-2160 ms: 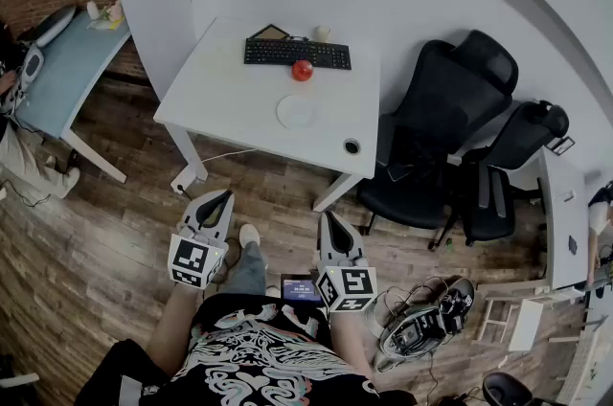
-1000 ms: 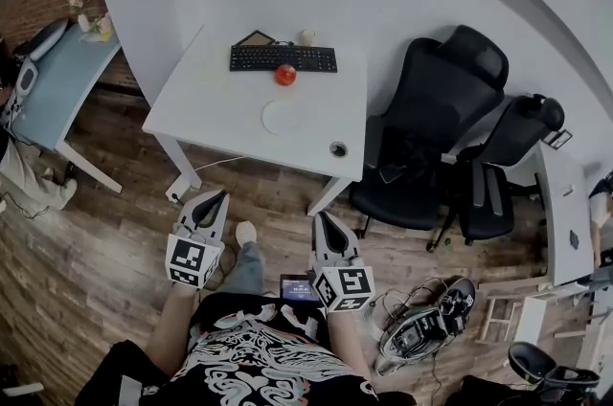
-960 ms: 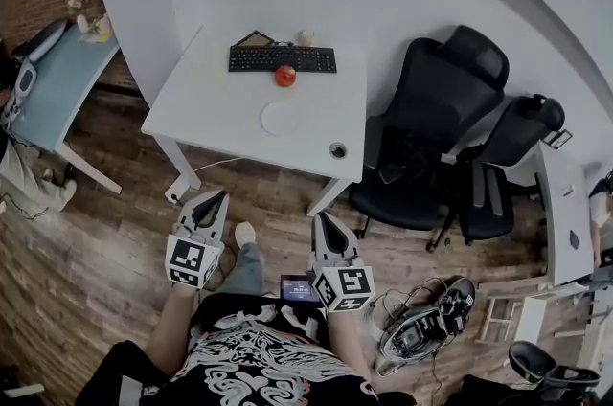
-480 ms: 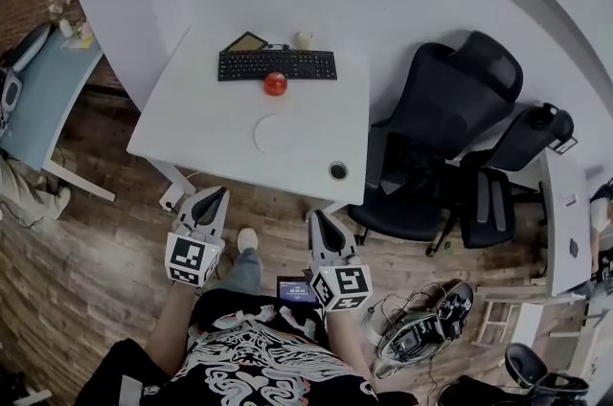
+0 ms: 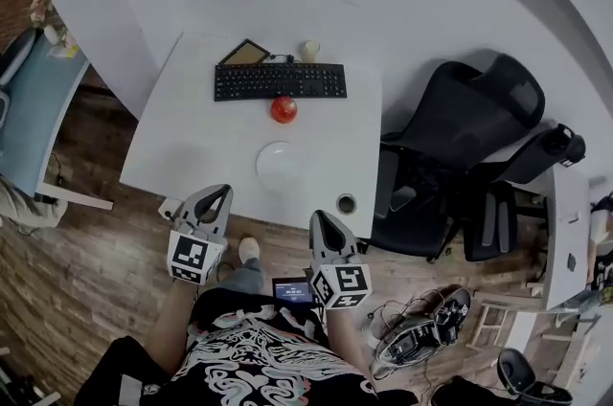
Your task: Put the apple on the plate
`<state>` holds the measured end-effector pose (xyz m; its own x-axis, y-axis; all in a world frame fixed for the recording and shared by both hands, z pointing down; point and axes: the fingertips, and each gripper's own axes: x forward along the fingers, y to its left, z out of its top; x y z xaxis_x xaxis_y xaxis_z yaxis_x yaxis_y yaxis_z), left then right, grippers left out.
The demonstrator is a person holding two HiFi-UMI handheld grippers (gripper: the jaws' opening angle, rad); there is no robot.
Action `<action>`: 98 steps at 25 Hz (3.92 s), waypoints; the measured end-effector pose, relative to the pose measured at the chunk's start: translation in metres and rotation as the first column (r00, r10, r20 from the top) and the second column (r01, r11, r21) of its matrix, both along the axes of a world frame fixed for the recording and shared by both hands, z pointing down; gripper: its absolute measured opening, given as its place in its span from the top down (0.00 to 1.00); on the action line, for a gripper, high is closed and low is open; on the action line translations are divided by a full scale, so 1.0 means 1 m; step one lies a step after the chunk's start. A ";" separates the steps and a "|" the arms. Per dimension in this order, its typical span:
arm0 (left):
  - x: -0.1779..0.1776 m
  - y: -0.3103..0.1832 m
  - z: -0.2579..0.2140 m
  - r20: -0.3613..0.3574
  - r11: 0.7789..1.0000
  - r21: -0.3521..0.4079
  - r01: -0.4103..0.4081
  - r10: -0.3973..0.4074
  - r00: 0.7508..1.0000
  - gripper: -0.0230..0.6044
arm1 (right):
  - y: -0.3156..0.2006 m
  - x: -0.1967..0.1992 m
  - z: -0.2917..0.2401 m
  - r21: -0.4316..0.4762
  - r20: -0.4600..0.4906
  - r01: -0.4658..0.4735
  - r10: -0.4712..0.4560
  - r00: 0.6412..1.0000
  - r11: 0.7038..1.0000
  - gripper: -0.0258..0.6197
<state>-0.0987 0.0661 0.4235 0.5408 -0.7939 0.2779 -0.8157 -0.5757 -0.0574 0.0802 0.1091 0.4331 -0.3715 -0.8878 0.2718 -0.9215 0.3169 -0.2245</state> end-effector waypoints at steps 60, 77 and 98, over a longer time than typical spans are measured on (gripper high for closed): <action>0.042 -0.212 0.074 0.049 0.988 -0.092 -0.121 0.126 0.991 0.94 | -0.207 0.011 0.058 -0.117 -0.036 -0.006 0.001 0.999 0.993 0.91; 0.068 -0.253 0.117 0.096 0.971 -0.137 -0.197 0.211 0.973 0.92 | -0.265 -0.001 0.104 -0.188 -0.061 0.058 -0.070 0.996 0.980 0.91; 0.101 -0.285 0.161 0.137 0.932 -0.199 -0.303 0.332 0.933 0.45 | -0.311 -0.027 0.142 -0.294 0.081 0.187 -0.171 0.982 0.937 0.67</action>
<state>0.0022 -0.2186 0.5841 0.6912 -0.5204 0.5014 -0.5757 -0.8159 -0.0532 0.0533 -0.2023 0.5755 -0.5381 -0.6861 0.4896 -0.8397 0.3864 -0.3815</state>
